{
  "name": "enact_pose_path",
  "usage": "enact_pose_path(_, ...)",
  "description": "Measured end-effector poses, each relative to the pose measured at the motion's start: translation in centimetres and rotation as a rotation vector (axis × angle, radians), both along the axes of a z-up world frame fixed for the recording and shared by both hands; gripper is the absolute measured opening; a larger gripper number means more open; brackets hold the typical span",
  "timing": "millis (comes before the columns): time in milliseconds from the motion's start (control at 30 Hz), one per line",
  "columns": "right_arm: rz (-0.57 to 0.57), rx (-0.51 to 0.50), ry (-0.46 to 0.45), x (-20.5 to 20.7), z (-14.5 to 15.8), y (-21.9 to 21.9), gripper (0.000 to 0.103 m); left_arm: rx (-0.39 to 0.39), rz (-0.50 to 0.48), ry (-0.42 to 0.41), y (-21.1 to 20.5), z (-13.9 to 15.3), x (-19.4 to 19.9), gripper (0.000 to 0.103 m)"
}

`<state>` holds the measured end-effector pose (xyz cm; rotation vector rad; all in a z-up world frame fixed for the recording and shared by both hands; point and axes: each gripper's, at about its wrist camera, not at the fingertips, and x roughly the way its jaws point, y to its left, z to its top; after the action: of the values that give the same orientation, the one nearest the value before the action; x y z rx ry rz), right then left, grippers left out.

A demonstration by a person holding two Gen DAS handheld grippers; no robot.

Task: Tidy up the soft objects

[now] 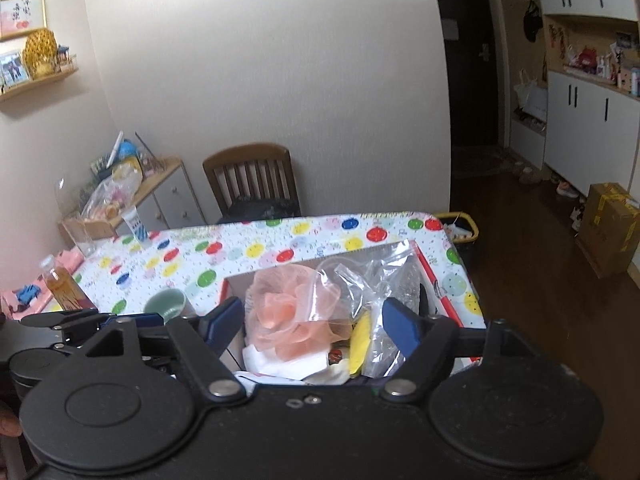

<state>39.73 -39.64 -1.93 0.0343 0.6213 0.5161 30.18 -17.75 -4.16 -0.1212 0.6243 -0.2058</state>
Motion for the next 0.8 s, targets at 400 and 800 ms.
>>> enact_pose_path(400,-0.055,0.002,-0.151,-5.9,0.6,0.3,0.09,0.012,-0.007,-0.046,1.3,1.2,-2.9,0.085)
enact_pose_path(800,-0.14,0.046,-0.211,-9.6,-0.6,0.5,0.102,0.027,-0.04,-0.081,1.7,1.5,-5.6,0.101)
